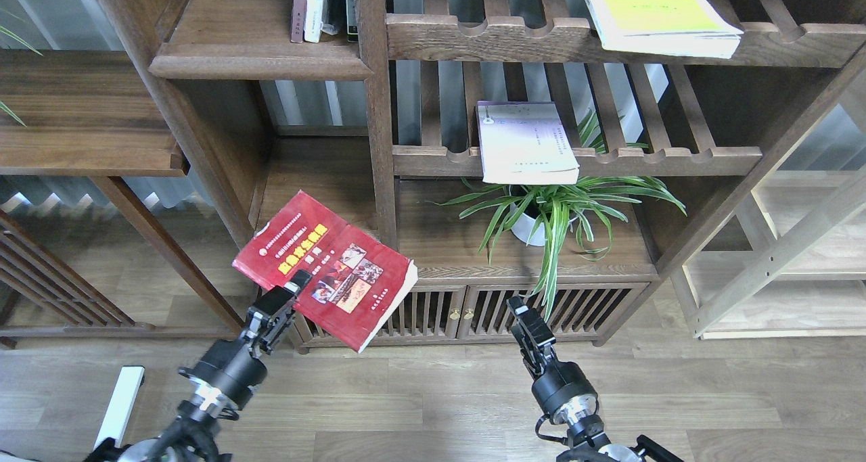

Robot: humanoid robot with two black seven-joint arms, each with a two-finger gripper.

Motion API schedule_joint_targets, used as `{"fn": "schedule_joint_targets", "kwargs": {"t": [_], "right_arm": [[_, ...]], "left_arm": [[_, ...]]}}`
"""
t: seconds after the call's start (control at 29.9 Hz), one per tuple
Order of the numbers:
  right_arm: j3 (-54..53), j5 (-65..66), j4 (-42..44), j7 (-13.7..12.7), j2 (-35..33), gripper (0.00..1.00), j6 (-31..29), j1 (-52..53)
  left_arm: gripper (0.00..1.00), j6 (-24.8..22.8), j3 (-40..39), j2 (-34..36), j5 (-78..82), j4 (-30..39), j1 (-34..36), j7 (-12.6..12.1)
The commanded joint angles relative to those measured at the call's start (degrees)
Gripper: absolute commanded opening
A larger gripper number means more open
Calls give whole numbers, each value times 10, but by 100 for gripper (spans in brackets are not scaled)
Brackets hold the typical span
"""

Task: Organize books on shelf
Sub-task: 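Raise the red book with the left gripper toward the upper shelf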

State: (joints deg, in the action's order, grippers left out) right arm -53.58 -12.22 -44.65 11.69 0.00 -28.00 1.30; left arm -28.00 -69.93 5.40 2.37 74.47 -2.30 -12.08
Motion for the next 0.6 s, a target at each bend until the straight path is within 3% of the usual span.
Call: {"fn": "schedule_joint_targets", "kwargs": {"t": [0.0, 0.17, 0.27, 0.37, 0.57], "right_arm": [[0, 0, -1, 0, 0, 84, 0, 2], [0, 0, -1, 0, 0, 84, 0, 2], [1, 0, -1, 0, 0, 84, 0, 3], [1, 0, -1, -1, 0, 84, 0, 4], [3, 0, -1, -1, 0, 84, 0, 15]], "left_arm": [[0, 0, -54, 17, 48, 39, -31, -24], [0, 0, -174, 31, 129, 65, -56, -102], [0, 0, -232, 37, 157, 72, -55, -122], [0, 0, -262, 44, 161, 88, -56, -159], [0, 0, -327, 44, 170, 123, -56, -159]]}}
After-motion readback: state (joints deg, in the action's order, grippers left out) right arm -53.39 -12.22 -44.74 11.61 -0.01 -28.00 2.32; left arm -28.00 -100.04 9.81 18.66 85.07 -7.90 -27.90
